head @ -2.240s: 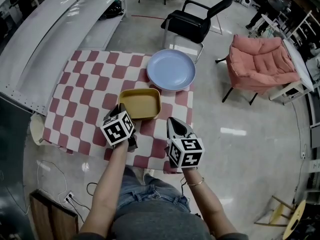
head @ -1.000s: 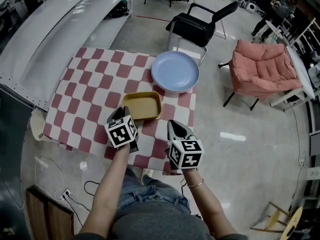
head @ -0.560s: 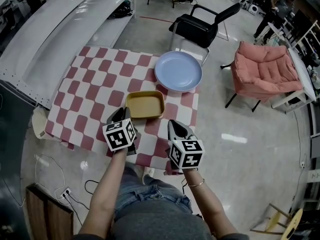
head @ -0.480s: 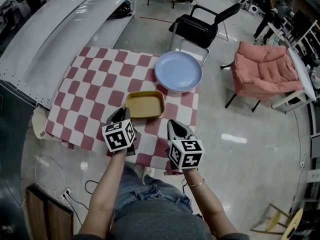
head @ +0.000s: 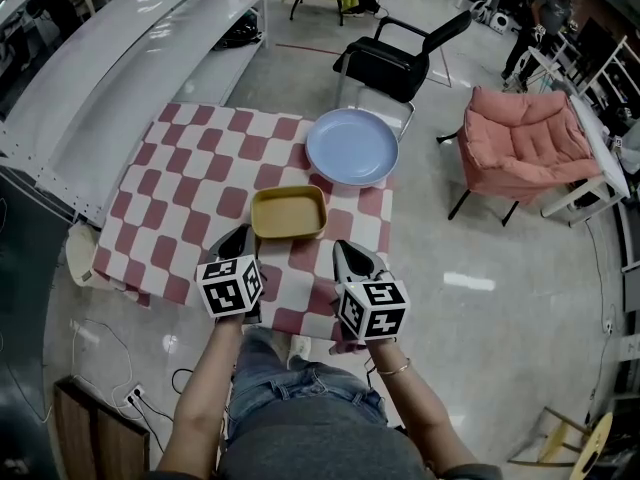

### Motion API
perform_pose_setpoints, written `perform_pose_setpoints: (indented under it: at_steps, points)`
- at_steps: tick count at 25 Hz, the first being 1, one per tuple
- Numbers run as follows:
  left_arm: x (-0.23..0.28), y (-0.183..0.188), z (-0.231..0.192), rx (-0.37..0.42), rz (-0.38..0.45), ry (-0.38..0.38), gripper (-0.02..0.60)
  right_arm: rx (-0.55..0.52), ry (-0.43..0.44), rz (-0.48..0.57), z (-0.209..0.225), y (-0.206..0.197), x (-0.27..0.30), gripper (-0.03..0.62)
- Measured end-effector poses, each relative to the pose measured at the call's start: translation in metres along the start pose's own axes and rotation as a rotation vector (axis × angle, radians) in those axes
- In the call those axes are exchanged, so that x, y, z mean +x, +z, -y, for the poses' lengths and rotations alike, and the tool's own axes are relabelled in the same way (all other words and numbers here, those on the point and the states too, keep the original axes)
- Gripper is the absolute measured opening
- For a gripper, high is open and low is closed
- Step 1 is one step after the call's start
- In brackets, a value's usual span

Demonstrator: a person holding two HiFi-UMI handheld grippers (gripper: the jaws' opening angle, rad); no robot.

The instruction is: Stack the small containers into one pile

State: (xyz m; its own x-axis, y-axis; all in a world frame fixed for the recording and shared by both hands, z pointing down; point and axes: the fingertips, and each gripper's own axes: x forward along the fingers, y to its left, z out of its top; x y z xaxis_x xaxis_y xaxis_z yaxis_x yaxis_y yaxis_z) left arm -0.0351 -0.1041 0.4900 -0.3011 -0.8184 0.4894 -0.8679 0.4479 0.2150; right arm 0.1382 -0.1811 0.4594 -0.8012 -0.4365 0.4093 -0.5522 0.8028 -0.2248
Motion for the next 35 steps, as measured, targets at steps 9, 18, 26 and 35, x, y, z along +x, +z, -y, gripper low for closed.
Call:
perform_pose_setpoints:
  at_steps: [9, 18, 26, 35]
  points:
    - [-0.020, 0.010, 0.014, 0.032, 0.060, -0.095, 0.026, 0.005, 0.006, 0.048, -0.001, 0.014, -0.014, 0.009]
    - [-0.042, 0.020, 0.024, 0.092, 0.117, -0.137, 0.020, -0.008, 0.015, 0.106, -0.003, 0.023, -0.029, 0.009]
    - [-0.060, 0.028, 0.030, 0.127, 0.176, -0.146, 0.018, -0.039, 0.028, 0.174, -0.009, 0.035, -0.042, 0.008]
    - [-0.067, 0.031, 0.036, 0.141, 0.200, -0.149, 0.018, -0.051, 0.030, 0.191, -0.012, 0.039, -0.048, 0.008]
